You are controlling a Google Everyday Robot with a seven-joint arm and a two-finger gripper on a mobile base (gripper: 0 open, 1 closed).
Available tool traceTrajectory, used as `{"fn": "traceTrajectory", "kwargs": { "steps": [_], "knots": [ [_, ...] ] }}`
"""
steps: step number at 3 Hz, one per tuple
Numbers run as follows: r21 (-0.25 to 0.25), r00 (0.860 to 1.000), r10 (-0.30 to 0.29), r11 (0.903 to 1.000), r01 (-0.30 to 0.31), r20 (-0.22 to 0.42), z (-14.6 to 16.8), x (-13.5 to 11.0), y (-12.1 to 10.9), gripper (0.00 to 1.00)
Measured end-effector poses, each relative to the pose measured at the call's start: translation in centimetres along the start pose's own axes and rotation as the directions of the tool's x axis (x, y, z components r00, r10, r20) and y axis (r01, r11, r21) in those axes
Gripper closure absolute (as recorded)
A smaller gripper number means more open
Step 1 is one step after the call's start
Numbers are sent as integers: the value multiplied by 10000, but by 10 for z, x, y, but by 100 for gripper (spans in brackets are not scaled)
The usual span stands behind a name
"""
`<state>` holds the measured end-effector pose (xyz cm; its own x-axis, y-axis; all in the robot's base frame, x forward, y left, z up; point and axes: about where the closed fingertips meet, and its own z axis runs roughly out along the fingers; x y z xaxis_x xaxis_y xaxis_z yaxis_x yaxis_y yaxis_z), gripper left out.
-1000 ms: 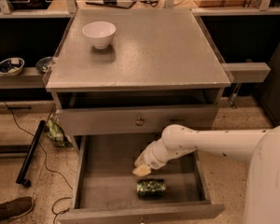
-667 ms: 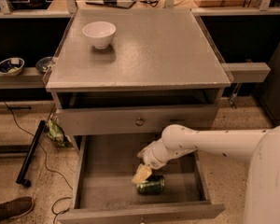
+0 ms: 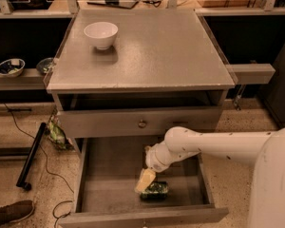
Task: Pick green can from middle drawer and place on counter
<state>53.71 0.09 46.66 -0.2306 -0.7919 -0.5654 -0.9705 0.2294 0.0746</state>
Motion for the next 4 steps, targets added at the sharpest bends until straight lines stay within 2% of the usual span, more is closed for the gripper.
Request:
{"fn": "traceTrajectory", "kwargs": {
  "steps": [1, 3, 4],
  "knots": [
    [62, 9998, 76, 10000, -75, -199, 1, 11, -4, 0],
    [352, 9946, 151, 9993, -115, -1031, -6, 55, -13, 0],
    [188, 9881, 363, 9993, -338, -1496, 2, 87, -12, 0]
  ]
}}
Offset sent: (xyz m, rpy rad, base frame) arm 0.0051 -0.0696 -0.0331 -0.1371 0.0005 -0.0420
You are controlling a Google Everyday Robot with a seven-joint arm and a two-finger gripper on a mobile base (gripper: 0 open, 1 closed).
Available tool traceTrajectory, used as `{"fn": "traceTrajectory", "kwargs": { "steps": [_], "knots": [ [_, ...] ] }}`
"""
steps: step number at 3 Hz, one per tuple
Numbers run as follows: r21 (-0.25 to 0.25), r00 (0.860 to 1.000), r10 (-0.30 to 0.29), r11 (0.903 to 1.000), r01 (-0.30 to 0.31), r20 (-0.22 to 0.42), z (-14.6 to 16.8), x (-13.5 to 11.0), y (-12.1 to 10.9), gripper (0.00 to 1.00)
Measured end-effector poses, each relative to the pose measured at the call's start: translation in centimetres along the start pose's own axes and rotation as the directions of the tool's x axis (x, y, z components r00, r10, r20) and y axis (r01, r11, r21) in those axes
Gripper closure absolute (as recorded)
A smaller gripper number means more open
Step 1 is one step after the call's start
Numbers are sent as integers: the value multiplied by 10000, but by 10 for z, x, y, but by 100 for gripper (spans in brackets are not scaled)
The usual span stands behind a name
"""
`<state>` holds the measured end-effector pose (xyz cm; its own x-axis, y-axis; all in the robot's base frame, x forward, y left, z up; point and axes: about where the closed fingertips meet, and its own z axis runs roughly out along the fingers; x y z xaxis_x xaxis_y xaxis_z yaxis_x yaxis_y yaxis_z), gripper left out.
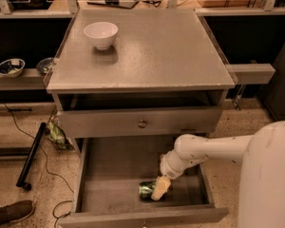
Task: Pick green can from middle drawer and place on counter
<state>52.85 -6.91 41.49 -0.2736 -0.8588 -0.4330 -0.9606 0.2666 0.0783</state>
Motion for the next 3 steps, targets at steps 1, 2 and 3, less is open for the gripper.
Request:
{"fn": "traceTrajectory", "kwargs": {
  "steps": [1, 2, 3],
  "knots": [
    [-74, 10000, 26, 10000, -26, 30, 3, 2, 2, 0],
    [-265, 9999, 94, 9996, -90, 128, 12, 6, 7, 0],
    [-674, 9954, 691, 9956, -646, 658, 26, 11, 23, 0]
  ]
}}
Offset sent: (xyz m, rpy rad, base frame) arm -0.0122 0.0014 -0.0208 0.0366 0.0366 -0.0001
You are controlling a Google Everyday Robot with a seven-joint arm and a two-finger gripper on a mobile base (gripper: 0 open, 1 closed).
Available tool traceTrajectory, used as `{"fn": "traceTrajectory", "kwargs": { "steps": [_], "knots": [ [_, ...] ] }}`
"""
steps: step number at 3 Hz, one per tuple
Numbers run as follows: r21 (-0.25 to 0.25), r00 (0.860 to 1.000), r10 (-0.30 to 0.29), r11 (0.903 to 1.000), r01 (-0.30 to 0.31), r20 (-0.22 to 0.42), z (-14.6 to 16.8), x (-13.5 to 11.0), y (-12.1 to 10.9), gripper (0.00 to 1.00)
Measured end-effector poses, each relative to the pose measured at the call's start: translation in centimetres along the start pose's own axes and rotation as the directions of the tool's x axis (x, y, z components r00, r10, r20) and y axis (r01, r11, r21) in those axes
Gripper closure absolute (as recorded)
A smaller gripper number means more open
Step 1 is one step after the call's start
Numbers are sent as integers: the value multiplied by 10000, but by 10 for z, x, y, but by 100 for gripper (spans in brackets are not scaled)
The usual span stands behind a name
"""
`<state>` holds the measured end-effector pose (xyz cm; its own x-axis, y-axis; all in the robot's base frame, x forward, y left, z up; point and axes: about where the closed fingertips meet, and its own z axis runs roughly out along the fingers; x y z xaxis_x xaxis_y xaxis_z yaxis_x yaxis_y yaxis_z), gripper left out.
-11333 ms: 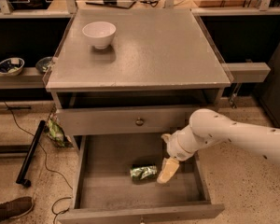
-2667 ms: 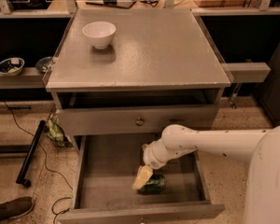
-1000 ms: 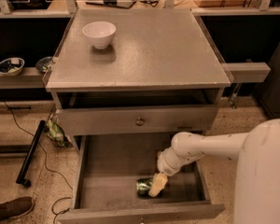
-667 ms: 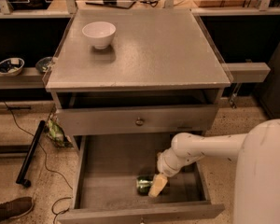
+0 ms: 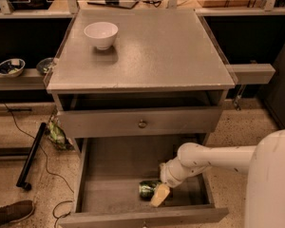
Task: Pick green can from middle drawer and place on counter
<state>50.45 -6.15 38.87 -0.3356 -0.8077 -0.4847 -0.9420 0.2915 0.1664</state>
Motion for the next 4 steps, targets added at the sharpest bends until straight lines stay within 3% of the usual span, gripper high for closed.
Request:
{"fn": "traceTrajectory", "kwargs": {
  "steps": [1, 3, 4],
  "knots": [
    [-26, 10000, 22, 10000, -22, 22, 1, 0, 1, 0],
    [-192, 9977, -622, 9978, 628, 284, 8, -17, 8, 0],
    [-107, 9951, -917, 9957, 921, 368, 15, -29, -1, 0]
  ]
}}
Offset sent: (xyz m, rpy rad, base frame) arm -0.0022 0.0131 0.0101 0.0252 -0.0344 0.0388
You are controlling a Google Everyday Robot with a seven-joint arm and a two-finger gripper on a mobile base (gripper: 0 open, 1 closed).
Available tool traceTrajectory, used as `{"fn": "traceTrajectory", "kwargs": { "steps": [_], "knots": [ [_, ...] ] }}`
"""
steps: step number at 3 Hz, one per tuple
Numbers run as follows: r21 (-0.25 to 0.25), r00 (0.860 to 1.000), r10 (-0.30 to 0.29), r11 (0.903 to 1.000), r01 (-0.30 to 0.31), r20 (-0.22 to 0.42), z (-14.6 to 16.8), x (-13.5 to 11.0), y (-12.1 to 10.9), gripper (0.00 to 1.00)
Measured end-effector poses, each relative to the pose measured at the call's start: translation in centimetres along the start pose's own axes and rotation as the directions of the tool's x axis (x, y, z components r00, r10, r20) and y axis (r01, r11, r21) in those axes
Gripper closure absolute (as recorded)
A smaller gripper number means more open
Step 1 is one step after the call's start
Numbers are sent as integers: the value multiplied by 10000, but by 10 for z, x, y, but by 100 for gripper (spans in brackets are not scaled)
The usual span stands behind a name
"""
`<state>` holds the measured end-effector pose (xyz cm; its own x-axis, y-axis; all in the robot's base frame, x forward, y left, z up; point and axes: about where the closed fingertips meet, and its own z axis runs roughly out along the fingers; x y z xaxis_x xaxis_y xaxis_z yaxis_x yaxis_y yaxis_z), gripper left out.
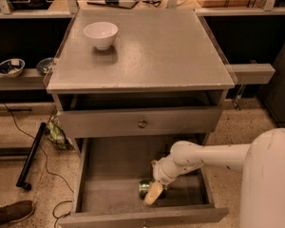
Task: Pick green can from middle drawer and place on counter
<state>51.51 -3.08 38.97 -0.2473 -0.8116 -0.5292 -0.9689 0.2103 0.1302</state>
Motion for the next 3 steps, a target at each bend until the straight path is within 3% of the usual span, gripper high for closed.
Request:
{"fn": "traceTrajectory", "kwargs": {
  "steps": [1, 3],
  "knots": [
    [-1, 10000, 0, 10000, 0, 0, 0, 0, 0, 0],
    [-2, 10000, 0, 10000, 0, 0, 0, 0, 0, 42]
  ]
}}
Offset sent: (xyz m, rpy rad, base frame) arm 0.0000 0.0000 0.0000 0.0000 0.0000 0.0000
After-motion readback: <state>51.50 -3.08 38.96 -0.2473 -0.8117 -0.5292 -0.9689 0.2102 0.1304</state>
